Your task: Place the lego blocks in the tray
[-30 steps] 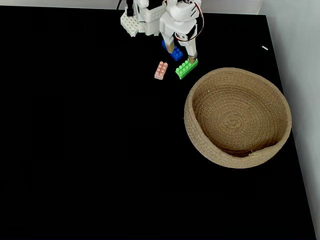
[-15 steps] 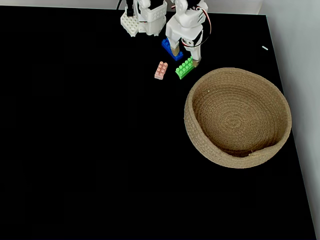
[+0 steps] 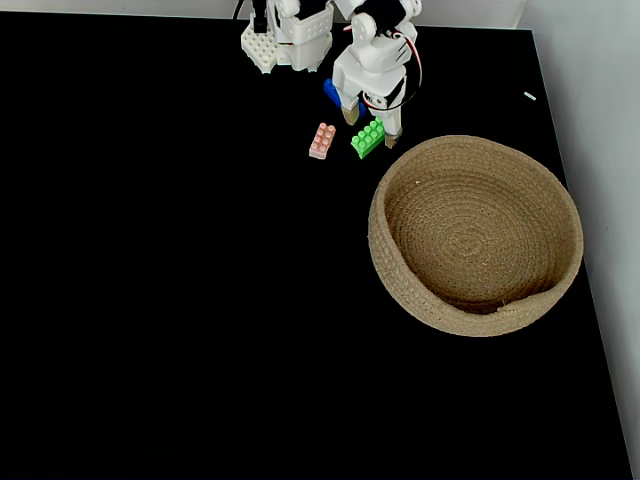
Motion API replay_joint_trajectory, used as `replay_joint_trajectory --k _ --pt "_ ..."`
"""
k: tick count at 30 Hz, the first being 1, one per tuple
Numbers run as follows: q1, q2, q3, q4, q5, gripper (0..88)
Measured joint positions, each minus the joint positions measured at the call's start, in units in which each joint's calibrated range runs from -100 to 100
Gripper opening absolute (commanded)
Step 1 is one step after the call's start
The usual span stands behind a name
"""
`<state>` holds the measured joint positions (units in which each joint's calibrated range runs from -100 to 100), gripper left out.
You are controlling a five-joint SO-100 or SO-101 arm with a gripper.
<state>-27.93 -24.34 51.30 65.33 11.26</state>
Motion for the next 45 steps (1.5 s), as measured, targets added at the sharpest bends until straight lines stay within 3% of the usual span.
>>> replay_joint_trajectory --k 13,20,33,38,45 --pt "0.0 2.37 2.03 -6.09 -0.78 0.0" --pt "0.0 1.7 2.21 -5.52 -0.83 0.0" --pt "4.48 -3.05 -24.48 17.78 7.08 0.0" --pt "4.72 3.56 -39.06 16.65 10.45 0.0" --pt "4.64 17.13 -51.7 6.09 12.65 0.0"
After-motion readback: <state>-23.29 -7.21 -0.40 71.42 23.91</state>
